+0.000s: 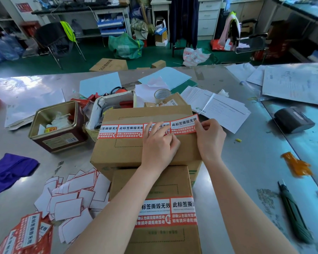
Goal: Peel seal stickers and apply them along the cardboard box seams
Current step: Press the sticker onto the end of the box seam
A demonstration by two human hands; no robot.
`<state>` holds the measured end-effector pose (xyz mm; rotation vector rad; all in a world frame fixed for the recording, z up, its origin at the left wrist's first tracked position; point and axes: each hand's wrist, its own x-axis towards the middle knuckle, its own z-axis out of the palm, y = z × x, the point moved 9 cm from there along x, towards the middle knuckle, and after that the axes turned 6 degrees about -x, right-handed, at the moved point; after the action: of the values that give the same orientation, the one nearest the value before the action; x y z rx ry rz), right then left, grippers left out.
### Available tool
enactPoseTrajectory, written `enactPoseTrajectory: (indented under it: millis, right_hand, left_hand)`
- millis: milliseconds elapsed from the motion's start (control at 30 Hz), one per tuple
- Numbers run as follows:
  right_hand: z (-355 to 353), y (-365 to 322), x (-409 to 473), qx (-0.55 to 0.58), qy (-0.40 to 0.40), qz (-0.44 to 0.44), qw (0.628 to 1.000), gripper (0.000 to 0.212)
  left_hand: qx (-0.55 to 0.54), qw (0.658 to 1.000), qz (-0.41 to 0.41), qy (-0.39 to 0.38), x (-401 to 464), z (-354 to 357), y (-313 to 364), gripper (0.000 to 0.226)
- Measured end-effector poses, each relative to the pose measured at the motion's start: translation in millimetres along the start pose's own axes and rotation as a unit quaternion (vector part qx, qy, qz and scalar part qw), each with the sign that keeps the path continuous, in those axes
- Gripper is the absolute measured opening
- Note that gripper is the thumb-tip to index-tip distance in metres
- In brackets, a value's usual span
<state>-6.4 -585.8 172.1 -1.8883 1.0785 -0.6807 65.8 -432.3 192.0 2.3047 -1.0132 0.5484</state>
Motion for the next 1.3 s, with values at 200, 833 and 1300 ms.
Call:
enactPoseTrajectory:
  millis: [200, 833, 1300]
  right_hand:
    - [1, -2, 1, -0.083, -0.003, -0.019, 0.996, 0.022]
    - [5, 21, 17, -0.086, -0.018, -0.013, 0.996, 0.02]
    - [-3, -29, -4, -0.056, 0.0, -0.14, 0.989, 0.027]
  left_hand:
    - [-0.02, 1.0, 0.004, -0.004, 2, 3, -1, 0.03]
    - [-0.039, 0.999, -0.009, 0.003, 1, 1, -4, 0.033]
    - [-0.024, 1.0, 0.004, 0.015, 1, 2, -3, 0.026]
